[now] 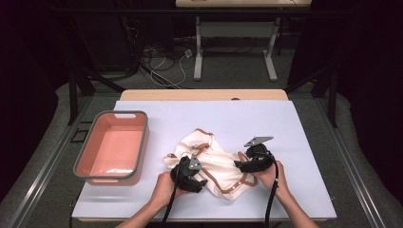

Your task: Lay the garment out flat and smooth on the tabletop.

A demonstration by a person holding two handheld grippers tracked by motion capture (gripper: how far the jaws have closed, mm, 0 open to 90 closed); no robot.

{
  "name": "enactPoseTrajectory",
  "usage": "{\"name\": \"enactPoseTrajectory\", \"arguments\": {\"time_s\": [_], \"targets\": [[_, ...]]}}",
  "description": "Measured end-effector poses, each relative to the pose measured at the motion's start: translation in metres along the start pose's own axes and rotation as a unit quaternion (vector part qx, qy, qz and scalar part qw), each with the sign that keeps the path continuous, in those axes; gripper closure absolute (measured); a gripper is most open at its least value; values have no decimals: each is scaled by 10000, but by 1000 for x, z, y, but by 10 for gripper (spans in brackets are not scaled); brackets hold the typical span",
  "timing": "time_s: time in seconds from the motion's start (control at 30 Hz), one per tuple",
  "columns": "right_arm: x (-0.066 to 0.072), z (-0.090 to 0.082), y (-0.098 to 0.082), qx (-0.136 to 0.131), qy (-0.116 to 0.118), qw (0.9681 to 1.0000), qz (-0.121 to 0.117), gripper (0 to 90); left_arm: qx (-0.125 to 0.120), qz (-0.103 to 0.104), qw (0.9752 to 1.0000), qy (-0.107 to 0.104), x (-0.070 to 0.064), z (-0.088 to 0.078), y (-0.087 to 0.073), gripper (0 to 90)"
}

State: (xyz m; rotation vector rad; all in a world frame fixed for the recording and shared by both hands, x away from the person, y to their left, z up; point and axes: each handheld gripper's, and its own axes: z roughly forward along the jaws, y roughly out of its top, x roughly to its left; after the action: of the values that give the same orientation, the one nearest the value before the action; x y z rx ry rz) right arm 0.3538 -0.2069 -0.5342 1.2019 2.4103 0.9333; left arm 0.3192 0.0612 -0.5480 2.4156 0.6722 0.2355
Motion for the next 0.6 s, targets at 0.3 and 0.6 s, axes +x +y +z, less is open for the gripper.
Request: {"name": "enactPoseTrajectory", "arguments": {"time_s": [0.3, 0.6], "targets": [[-2, -2, 0, -33, -56, 10000, 74, 376, -178, -14, 9997, -142, -1, -1, -6, 859], [-4, -3, -1, -55, -103, 9999, 56, 380, -204, 68, 9996, -191, -4, -7, -11, 889]]}}
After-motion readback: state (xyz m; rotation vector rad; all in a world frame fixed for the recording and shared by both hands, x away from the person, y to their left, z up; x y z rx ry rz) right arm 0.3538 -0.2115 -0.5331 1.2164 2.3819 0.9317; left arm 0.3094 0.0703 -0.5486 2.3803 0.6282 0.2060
